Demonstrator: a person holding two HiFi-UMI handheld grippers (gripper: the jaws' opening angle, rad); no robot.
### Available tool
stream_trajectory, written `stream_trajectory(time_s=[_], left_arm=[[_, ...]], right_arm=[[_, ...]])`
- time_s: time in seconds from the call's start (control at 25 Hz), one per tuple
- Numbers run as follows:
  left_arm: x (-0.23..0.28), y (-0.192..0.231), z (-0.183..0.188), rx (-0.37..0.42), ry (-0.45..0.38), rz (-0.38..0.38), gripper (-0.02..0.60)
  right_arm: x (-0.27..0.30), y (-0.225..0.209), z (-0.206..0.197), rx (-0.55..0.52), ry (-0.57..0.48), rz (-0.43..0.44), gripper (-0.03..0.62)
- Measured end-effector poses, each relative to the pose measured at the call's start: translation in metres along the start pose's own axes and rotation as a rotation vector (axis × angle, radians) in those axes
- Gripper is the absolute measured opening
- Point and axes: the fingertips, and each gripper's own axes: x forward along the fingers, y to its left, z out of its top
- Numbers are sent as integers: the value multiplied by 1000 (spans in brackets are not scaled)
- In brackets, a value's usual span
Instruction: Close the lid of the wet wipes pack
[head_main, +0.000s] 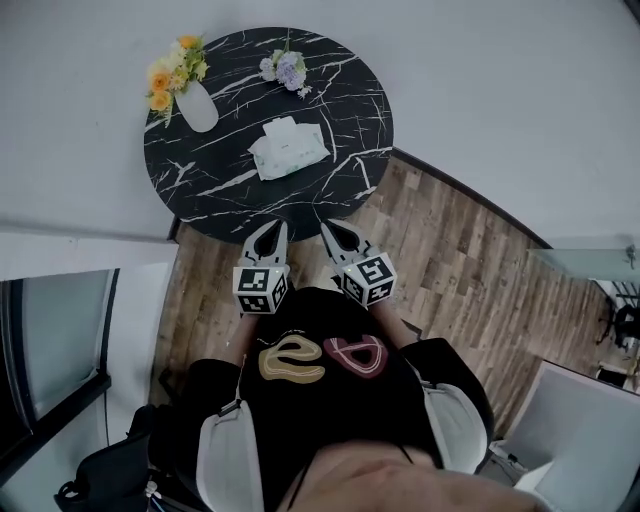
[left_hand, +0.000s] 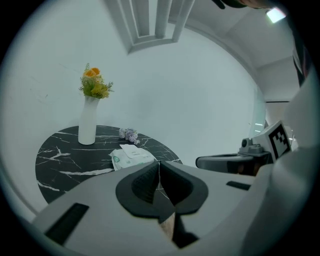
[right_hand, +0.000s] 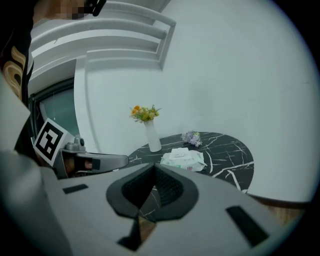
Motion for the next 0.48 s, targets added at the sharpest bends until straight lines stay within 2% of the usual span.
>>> stream_trajectory(time_s=[0.2,0.48], left_arm=[[19,33,20,20,-6,-26,20],[38,67,33,42,32,-41,20]], right_arm=[[35,-7,14,40,-21,-42,11],[64,-20,26,90,-47,-104,11]])
